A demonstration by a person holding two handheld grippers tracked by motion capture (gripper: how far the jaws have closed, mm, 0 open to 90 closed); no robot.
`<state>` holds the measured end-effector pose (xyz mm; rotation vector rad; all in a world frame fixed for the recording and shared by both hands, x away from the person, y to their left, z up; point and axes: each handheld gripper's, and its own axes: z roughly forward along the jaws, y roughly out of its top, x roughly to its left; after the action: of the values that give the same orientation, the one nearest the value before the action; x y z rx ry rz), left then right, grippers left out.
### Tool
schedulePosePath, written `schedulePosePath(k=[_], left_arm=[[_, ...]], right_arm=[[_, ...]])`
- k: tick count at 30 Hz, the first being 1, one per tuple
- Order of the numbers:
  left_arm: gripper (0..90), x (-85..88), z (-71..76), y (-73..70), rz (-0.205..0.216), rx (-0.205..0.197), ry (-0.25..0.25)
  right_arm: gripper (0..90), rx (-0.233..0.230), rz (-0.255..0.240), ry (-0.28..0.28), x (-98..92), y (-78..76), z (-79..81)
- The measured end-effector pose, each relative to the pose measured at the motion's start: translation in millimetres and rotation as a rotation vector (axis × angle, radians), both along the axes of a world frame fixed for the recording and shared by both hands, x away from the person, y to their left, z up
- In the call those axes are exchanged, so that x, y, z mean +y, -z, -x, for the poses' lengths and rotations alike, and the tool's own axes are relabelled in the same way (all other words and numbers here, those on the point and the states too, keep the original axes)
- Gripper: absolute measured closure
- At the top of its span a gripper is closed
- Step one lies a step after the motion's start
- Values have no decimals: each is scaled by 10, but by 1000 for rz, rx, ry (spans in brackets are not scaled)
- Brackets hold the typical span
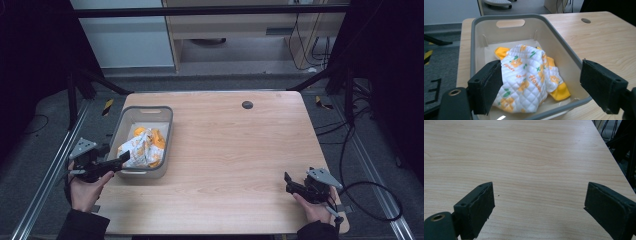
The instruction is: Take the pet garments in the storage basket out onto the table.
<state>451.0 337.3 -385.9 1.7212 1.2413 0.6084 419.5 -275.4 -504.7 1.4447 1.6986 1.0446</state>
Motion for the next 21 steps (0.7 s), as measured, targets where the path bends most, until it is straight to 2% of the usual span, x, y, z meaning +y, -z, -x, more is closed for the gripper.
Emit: schedulePosePath(k=[12,21], left_arm=[[184,-9,-244,-92,-50,22,-15],[184,-49,-409,-29,-79,64,-11]], right_arm=[[92,9,13,0,-12,23,2],[92,18,17,-3,-5,22,-5]])
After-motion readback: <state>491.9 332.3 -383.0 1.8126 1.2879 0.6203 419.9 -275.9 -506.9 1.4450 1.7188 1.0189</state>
